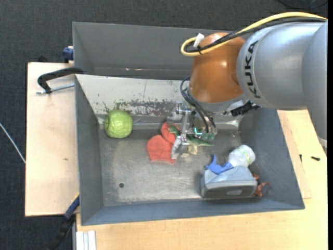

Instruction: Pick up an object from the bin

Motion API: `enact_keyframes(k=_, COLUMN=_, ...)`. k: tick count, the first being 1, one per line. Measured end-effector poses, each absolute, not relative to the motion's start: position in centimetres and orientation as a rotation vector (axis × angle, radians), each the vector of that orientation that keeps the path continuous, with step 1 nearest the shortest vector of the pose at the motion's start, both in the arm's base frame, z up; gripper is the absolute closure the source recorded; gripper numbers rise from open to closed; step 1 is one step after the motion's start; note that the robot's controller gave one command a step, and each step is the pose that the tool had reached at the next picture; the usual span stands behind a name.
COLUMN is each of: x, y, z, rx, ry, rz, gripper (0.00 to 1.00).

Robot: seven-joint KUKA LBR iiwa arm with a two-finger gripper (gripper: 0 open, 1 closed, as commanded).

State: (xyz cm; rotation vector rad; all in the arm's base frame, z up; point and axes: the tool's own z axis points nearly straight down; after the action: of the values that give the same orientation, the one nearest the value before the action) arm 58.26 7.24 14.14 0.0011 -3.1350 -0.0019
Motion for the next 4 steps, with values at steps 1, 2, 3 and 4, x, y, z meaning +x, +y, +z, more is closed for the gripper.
enact_keyframes(k=1, x=58.4, y=7.2, z=14.5, rx=0.000, ry=-3.141, rz=-0.003, gripper=0.00)
enact_keyframes(k=2, x=57.2, y=9.1, z=7.1, rx=-0.098, ry=-3.147, rz=-0.005, gripper=0.00)
enact_keyframes(k=3, x=57.4, y=8.8, z=8.2, rx=-0.097, ry=-3.146, rz=-0.004, gripper=0.00)
enact_keyframes(k=4, x=57.4, y=9.1, z=7.5, rx=-0.096, ry=-3.147, rz=-0.005, gripper=0.00)
